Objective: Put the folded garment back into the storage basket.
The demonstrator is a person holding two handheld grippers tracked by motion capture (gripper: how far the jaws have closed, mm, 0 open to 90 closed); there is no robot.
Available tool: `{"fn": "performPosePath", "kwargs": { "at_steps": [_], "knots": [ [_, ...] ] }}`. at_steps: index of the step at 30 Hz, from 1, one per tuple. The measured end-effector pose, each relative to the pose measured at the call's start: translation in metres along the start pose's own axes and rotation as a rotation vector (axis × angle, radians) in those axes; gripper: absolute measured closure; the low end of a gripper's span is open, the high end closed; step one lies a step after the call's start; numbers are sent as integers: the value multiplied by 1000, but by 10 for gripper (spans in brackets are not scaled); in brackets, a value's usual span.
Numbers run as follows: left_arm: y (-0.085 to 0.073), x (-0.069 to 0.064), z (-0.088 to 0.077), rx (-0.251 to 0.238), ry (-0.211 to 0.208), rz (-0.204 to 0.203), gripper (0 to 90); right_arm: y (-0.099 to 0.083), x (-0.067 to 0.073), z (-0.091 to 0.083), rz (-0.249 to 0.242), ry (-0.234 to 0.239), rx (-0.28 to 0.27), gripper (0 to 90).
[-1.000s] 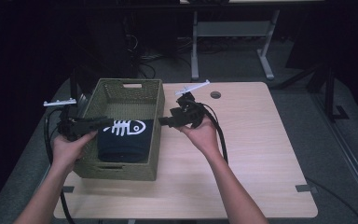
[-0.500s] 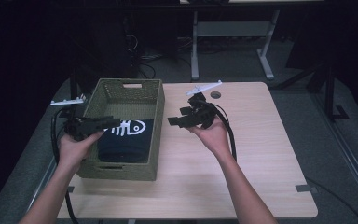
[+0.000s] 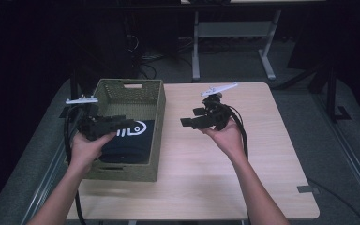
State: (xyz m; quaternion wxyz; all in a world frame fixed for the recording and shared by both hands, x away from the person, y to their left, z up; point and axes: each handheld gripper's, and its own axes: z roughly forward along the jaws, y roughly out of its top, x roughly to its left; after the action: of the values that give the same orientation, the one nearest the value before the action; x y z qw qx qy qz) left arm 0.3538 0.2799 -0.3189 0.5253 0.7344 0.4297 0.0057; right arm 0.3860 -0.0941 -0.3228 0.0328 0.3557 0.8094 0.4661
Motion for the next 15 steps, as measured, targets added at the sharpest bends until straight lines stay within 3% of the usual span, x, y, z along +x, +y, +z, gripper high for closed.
{"fn": "performPosePath", "kwargs": {
  "at_steps": [8,15],
  "knots": [
    [1,-15,19,11,-31,14,319,-9,-10,-16,21,-23,-10,261],
    [4,-24,29,15,-34,27,313,-16,-18,-27,27,-38,-18,252]
  ]
}}
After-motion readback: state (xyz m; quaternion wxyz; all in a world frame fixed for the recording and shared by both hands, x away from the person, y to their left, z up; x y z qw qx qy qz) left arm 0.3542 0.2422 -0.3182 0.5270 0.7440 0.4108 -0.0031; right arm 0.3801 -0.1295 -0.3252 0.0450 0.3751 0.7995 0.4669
